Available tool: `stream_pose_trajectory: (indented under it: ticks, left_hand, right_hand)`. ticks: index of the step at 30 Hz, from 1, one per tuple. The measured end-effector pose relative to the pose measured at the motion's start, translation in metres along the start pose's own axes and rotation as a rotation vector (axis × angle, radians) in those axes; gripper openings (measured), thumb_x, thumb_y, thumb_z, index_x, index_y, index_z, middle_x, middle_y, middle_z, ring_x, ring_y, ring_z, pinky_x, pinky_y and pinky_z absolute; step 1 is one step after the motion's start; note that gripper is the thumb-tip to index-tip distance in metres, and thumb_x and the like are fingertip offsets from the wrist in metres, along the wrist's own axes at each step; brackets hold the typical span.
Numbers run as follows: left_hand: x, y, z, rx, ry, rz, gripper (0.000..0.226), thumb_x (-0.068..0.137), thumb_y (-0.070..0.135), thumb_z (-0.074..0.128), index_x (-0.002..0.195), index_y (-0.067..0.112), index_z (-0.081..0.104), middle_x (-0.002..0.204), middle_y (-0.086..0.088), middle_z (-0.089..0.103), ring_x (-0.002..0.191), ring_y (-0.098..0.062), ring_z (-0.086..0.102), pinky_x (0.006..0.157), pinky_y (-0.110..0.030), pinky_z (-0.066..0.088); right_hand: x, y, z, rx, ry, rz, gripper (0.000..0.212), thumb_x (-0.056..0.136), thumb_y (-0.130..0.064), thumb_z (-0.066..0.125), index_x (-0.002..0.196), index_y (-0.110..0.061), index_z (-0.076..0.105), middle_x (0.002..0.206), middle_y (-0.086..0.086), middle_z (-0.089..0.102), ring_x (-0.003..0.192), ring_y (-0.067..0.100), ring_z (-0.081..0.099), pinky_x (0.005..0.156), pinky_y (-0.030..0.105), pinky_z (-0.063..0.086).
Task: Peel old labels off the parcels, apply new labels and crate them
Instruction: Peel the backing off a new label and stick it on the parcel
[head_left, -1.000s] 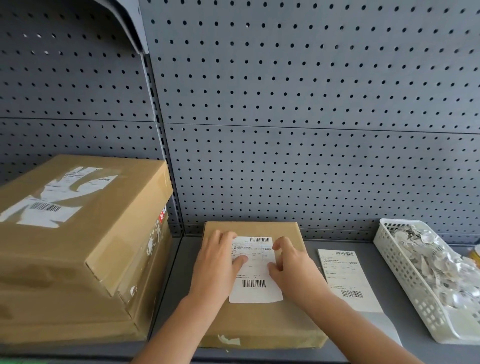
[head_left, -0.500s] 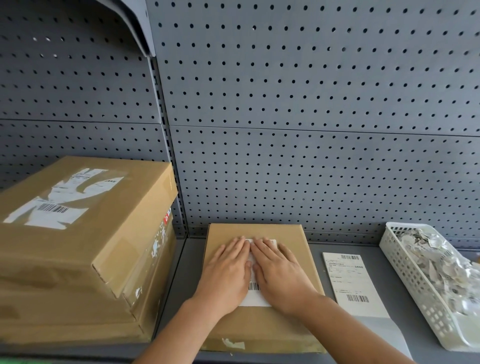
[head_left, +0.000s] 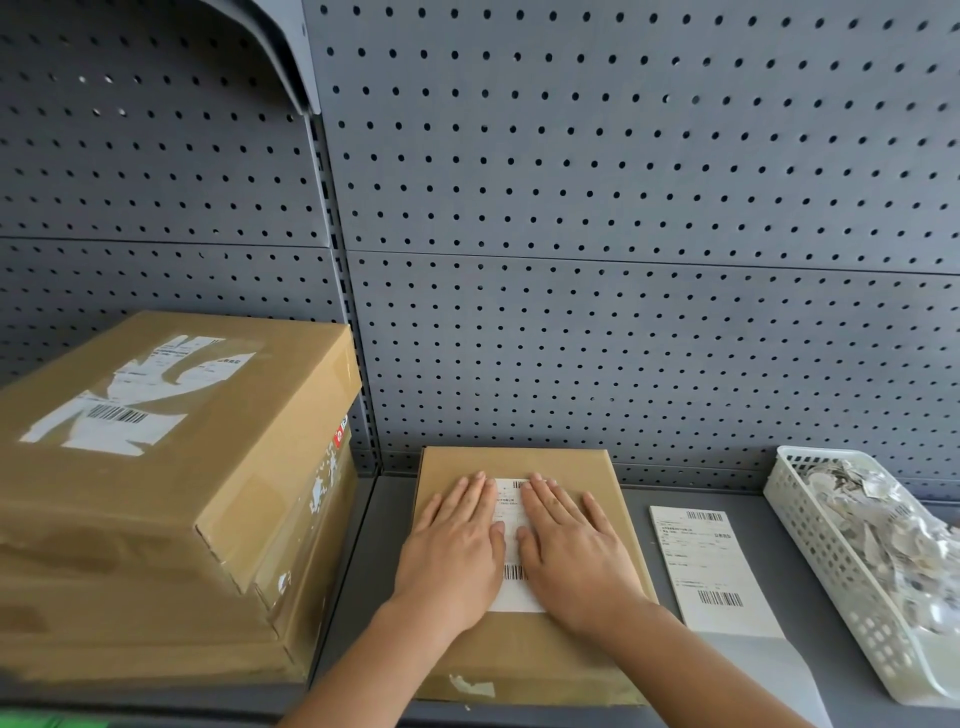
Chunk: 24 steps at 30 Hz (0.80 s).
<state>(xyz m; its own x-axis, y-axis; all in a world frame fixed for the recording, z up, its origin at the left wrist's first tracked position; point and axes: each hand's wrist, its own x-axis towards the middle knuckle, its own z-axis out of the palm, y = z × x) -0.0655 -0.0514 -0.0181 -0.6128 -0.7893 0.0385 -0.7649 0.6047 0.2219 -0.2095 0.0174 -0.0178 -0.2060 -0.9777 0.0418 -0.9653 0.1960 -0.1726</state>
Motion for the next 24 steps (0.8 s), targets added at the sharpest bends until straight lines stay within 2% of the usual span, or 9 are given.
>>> stream_pose_trajectory:
  ticks: [7, 10, 12, 16, 18, 20, 22, 24]
  left_hand:
    - [-0.005, 0.004, -0.004, -0.005, 0.043, -0.083, 0.058, 0.108, 0.038, 0.011, 0.16, 0.02, -0.006, 0.168, 0.008, -0.01, 0.153, -0.007, -0.012, 0.126, -0.034, -0.006]
    - [-0.006, 0.001, -0.006, -0.03, 0.051, -0.088, 0.058, 0.109, 0.036, 0.013, 0.161, 0.017, -0.004, 0.168, 0.005, -0.008, 0.154, -0.007, -0.01, 0.125, -0.031, -0.007]
    - [-0.009, -0.001, -0.009, -0.043, 0.067, -0.046, 0.058, 0.109, 0.036, 0.015, 0.161, 0.018, -0.002, 0.168, 0.005, -0.007, 0.153, -0.005, -0.01, 0.124, -0.027, -0.009]
    - [-0.022, 0.003, -0.016, -0.065, 0.074, 0.093, 0.056, 0.109, 0.035, 0.015, 0.161, 0.022, -0.001, 0.168, 0.01, -0.006, 0.145, 0.005, -0.015, 0.121, -0.022, -0.011]
    - [-0.028, 0.007, -0.017, -0.044, 0.031, 0.14, 0.059, 0.105, 0.038, 0.006, 0.161, 0.022, 0.0, 0.168, 0.01, -0.005, 0.143, 0.006, -0.016, 0.12, -0.021, -0.011]
    - [-0.033, 0.01, -0.016, -0.028, 0.015, 0.165, 0.076, 0.09, 0.047, -0.011, 0.162, 0.022, 0.0, 0.168, 0.01, -0.005, 0.146, 0.004, -0.014, 0.12, -0.022, -0.011]
    - [-0.035, 0.01, -0.012, -0.011, -0.015, 0.167, 0.08, 0.088, 0.05, -0.014, 0.162, 0.021, 0.0, 0.168, 0.009, -0.006, 0.15, 0.001, -0.011, 0.122, -0.024, -0.01]
    - [-0.038, 0.009, -0.007, 0.004, -0.033, 0.168, 0.081, 0.087, 0.049, -0.016, 0.161, 0.019, -0.002, 0.168, 0.007, -0.009, 0.152, -0.002, -0.011, 0.123, -0.025, -0.009]
  right_hand:
    - [-0.004, -0.003, 0.001, 0.02, 0.026, 0.12, 0.086, 0.079, -0.051, -0.016, 0.158, -0.021, 0.004, 0.165, -0.009, -0.001, 0.15, 0.005, -0.005, 0.122, 0.036, -0.008]
    - [-0.005, -0.003, -0.003, 0.042, -0.006, 0.121, 0.068, 0.098, -0.049, 0.002, 0.158, -0.018, 0.003, 0.165, -0.006, -0.003, 0.151, 0.008, -0.007, 0.122, 0.037, -0.009]
    - [-0.008, -0.001, -0.007, 0.078, -0.005, 0.1, 0.063, 0.102, -0.046, 0.01, 0.158, -0.018, 0.004, 0.165, -0.006, -0.003, 0.15, 0.007, -0.009, 0.122, 0.034, -0.009]
    - [-0.021, 0.0, -0.014, 0.076, 0.024, -0.031, 0.075, 0.088, -0.05, -0.005, 0.158, -0.023, 0.005, 0.164, -0.011, -0.002, 0.148, 0.001, -0.01, 0.12, 0.028, -0.011]
    - [-0.03, -0.004, -0.015, 0.07, 0.033, -0.088, 0.071, 0.091, -0.047, -0.002, 0.158, -0.024, 0.007, 0.164, -0.013, 0.0, 0.148, 0.0, -0.009, 0.119, 0.027, -0.011]
    - [-0.036, -0.009, -0.015, 0.087, 0.04, -0.125, 0.067, 0.094, -0.046, -0.004, 0.158, -0.026, 0.007, 0.163, -0.013, 0.0, 0.148, 0.0, -0.008, 0.118, 0.026, -0.012]
    - [-0.039, -0.012, -0.014, 0.101, 0.012, -0.154, 0.069, 0.095, -0.049, -0.011, 0.158, -0.027, 0.005, 0.163, -0.014, 0.0, 0.148, 0.001, -0.008, 0.118, 0.025, -0.013]
    - [-0.041, -0.011, -0.009, 0.088, 0.003, -0.165, 0.074, 0.089, -0.051, -0.01, 0.158, -0.026, 0.006, 0.162, -0.013, 0.002, 0.148, 0.001, -0.006, 0.119, 0.025, -0.012]
